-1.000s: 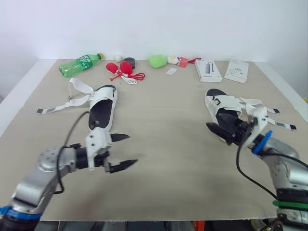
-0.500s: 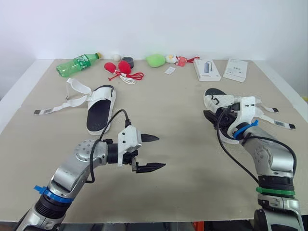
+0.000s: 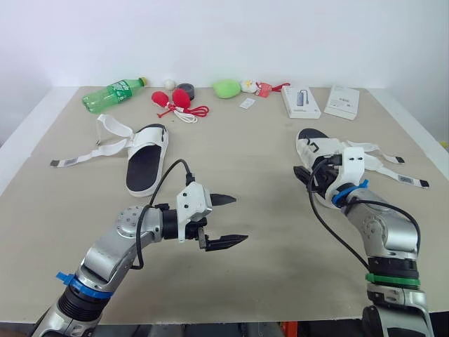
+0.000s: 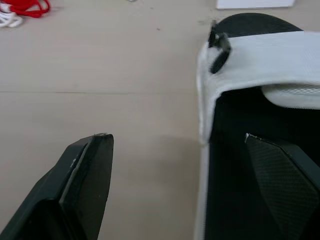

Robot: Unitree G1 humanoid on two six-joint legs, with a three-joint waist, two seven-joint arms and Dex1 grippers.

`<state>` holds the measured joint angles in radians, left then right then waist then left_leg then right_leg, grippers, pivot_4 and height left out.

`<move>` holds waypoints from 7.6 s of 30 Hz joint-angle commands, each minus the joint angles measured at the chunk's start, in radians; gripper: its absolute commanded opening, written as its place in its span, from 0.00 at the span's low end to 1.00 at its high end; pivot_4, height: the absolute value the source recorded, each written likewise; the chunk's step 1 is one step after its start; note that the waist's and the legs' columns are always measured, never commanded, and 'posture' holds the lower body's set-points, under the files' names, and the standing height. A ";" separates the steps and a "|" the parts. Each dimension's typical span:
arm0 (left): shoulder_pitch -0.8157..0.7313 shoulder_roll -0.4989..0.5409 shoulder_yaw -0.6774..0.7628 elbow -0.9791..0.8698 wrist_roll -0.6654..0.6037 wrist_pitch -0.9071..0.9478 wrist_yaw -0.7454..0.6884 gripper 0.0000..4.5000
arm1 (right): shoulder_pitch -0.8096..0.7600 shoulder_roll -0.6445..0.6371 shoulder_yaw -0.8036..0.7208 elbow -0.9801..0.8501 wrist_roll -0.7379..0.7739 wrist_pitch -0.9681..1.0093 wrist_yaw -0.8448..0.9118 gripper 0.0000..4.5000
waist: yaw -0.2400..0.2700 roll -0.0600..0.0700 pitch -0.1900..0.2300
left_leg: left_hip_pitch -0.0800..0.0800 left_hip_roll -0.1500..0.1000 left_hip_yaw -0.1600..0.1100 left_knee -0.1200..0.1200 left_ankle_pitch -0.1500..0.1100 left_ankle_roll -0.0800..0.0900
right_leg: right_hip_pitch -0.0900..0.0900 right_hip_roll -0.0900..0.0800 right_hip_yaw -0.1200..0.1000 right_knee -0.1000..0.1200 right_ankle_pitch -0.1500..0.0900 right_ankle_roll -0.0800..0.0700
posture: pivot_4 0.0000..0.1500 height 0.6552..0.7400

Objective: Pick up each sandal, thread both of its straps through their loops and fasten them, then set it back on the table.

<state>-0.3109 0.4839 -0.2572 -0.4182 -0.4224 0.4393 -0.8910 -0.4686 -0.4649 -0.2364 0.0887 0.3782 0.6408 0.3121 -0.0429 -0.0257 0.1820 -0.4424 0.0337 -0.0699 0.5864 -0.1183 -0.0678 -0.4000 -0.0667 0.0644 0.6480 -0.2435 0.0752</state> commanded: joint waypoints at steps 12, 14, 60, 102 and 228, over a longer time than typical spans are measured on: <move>-0.031 -0.048 0.053 0.012 0.026 -0.002 0.118 1.00 | -0.146 0.014 0.038 0.216 -0.103 -0.195 0.020 0.67 | -0.004 0.000 0.000 | 0.000 0.000 0.000 0.000 0.001 0.001 | 0.000 0.001 0.001 0.000 0.001 0.001 | 1.00 1.00; -0.031 -0.048 0.055 0.014 0.029 -0.005 0.120 1.00 | -0.152 0.017 0.041 0.239 -0.113 -0.222 0.028 0.45 | -0.004 0.000 0.000 | 0.000 0.000 0.000 0.000 0.001 0.001 | 0.000 0.001 0.001 0.000 0.001 0.001 | 1.00 1.00; 0.097 0.144 0.127 -0.056 -0.043 -0.042 -0.067 1.00 | -0.074 -0.389 0.615 0.229 0.104 -0.843 1.302 0.01 | -0.004 0.001 0.001 | 0.004 0.009 0.005 -0.001 0.000 0.000 | -0.001 0.008 0.005 0.000 0.002 -0.004 | 1.00 1.00; -0.067 0.120 -0.010 0.181 0.220 -0.255 -0.179 0.02 | -0.810 -0.007 0.337 1.134 -0.062 0.174 0.810 1.00 | -0.007 0.002 0.002 | -0.001 0.012 0.011 -0.001 -0.001 0.001 | -0.009 0.012 0.009 0.001 0.008 0.001 | 1.00 1.00; -0.140 0.034 -0.050 0.276 0.317 -0.242 -0.118 0.00 | 0.196 -0.509 0.416 -0.398 0.431 0.135 0.797 0.78 | 0.008 0.003 0.002 | 0.001 0.014 0.015 0.007 -0.001 0.001 | -0.006 0.014 0.015 0.003 0.006 -0.004 | 1.00 1.00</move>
<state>-0.4276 0.5255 -0.3150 -0.1411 -0.1215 0.2179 -1.0309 -0.2791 -0.9897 0.2306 -0.3037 0.7828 0.7339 1.1294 -0.0352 -0.0228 0.1842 -0.4409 0.0476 -0.0551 0.5938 -0.1190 -0.0669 -0.4059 -0.0524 0.0792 0.6505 -0.2371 0.0716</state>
